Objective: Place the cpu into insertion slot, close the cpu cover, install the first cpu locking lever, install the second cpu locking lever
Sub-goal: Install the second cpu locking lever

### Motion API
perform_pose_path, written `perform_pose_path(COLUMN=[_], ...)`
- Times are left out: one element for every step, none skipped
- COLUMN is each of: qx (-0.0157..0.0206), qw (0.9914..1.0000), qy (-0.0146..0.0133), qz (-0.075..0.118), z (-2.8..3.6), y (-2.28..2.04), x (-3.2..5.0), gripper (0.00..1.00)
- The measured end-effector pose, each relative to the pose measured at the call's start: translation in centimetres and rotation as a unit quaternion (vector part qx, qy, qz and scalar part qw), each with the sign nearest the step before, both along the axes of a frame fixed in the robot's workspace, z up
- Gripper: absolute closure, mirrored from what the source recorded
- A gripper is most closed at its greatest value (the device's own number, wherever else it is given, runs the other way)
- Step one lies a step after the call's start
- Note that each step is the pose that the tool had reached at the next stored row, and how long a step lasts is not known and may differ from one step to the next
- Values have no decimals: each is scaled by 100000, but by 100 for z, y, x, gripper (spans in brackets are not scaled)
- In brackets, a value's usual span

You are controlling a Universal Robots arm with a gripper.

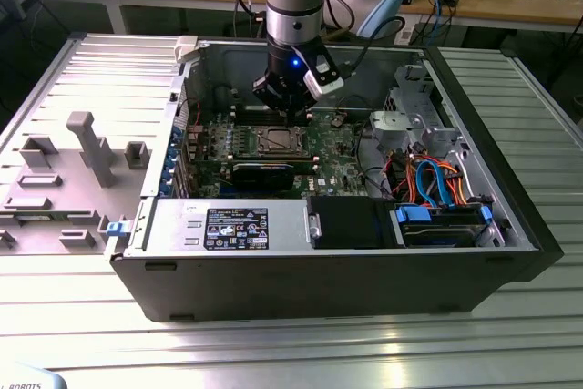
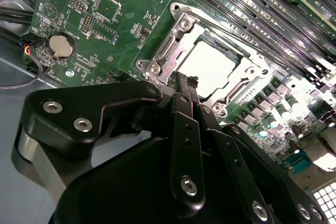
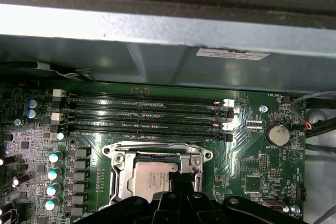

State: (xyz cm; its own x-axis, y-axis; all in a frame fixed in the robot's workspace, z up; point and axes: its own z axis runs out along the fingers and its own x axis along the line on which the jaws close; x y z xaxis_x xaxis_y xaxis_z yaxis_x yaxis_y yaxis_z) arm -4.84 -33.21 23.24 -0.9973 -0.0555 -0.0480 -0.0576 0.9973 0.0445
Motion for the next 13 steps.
perform_pose_path(qx=[3, 4, 8, 10, 12, 17, 4, 3, 9, 10, 22, 20, 11], qw=[100000, 100000, 100000, 100000, 100000, 100000, 100000, 100000, 100000, 100000, 100000, 100000, 100000], qy=[-3, -2, 0, -3, -2, -5, 4, 6, -2, -2, -7, -7, -3], qz=[2, 2, 2, 1, 2, 2, 2, 2, 1, 1, 1, 2, 1], z=[0, 0, 0, 0, 0, 1, 5, 14, 22, 40, 40, 40, 42], y=[0, 0, 0, 0, 0, 0, -1, -1, 0, 0, 0, 0, 0], x=[0, 0, 0, 0, 0, 0, -1, 0, 0, 0, 0, 0, 0], gripper=[89, 89, 89, 89, 89, 89, 89, 89, 89, 89, 89, 89, 89])
